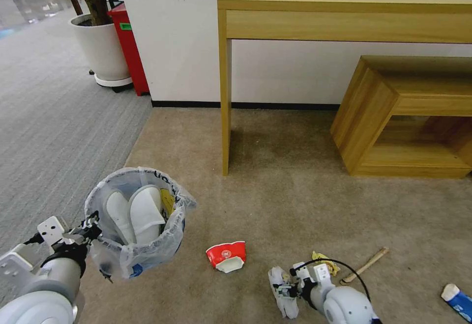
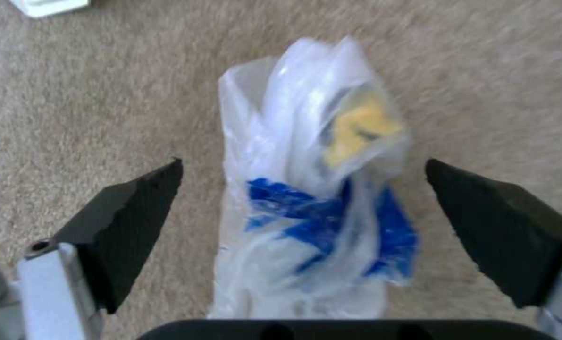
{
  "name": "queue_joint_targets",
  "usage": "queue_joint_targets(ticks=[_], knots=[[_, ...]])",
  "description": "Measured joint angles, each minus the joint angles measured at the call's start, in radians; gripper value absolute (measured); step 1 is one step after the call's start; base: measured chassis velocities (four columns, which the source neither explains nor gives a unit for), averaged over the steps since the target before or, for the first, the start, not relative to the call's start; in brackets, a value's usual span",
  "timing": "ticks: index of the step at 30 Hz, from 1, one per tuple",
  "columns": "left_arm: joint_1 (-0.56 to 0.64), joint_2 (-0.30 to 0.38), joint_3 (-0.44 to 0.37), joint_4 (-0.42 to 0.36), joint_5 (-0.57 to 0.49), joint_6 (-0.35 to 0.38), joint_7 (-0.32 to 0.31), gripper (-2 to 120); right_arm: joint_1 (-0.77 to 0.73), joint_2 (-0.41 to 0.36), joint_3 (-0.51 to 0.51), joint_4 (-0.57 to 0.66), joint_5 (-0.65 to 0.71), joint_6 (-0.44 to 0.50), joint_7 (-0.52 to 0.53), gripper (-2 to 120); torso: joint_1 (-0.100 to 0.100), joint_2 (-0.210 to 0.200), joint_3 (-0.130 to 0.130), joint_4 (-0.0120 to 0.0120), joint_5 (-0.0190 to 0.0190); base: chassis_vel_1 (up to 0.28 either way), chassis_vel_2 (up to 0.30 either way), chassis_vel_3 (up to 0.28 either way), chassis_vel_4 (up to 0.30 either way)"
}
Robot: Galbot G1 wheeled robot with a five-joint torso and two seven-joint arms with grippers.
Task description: Pick up the trash bin and place the garbage on the floor into it.
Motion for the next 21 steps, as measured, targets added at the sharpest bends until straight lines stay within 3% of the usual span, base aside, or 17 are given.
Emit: queue_joint_targets(ticks=[15,17,21], knots=[[-0.014,-0.001,0.021,0.021,0.018,-0.001,0.002,3,0.019,0.028,-0.007,-0.088,-0.022,0.072,-0.01,42,0.0,0.0,0.0,-0.0001,-0.0002,0.0,0.0,0.0,0.0],[-0.013,0.001,0.019,0.022,0.018,-0.002,0.003,3,0.017,0.029,-0.006,-0.082,-0.022,0.076,-0.009,30,0.0,0.0,0.0,-0.0001,0.0,0.0,0.0,0.0,0.0],[-0.011,0.004,0.017,0.021,0.016,-0.002,0.007,3,0.012,0.028,-0.001,-0.056,-0.016,0.077,-0.005,22,0.0,0.0,0.0,-0.0001,0.0,0.0,0.0,0.0,0.0]])
